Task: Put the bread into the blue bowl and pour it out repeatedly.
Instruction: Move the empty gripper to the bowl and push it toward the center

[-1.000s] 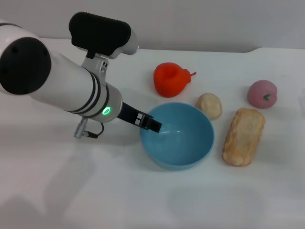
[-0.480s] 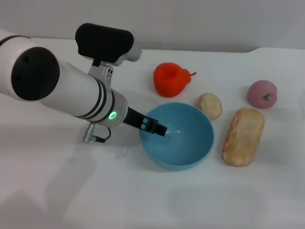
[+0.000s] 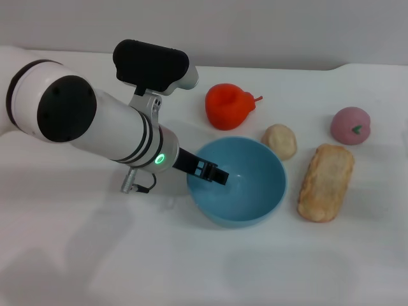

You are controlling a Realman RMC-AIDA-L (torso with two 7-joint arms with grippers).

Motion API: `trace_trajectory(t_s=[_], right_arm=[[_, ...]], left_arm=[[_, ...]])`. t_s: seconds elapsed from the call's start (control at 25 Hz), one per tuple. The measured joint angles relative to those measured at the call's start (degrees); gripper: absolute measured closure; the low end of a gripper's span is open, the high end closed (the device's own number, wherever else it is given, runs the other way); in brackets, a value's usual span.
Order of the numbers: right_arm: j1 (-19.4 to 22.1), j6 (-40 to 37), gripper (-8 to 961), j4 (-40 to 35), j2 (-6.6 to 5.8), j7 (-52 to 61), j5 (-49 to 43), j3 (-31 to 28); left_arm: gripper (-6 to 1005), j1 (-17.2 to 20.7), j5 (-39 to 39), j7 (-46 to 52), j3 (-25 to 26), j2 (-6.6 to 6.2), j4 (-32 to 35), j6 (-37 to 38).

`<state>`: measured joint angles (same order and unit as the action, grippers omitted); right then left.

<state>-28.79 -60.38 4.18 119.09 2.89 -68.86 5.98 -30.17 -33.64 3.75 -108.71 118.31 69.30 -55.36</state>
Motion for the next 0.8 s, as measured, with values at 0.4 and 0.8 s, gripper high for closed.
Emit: trace_trajectory(t_s=[0.4, 0.8], right_arm=[[0.1, 0.0, 376, -0.1, 0.00, 0.0, 0.1, 0.0], [0.2, 0.1, 377, -0.1, 0.00, 0.0, 0.2, -0.1]], left_arm=[[210, -2.0, -2.4, 0.0, -0.3, 0.04, -4.9, 1.3], [347, -2.3, -3.3, -0.1, -0.1, 0.03, -6.5, 1.6]])
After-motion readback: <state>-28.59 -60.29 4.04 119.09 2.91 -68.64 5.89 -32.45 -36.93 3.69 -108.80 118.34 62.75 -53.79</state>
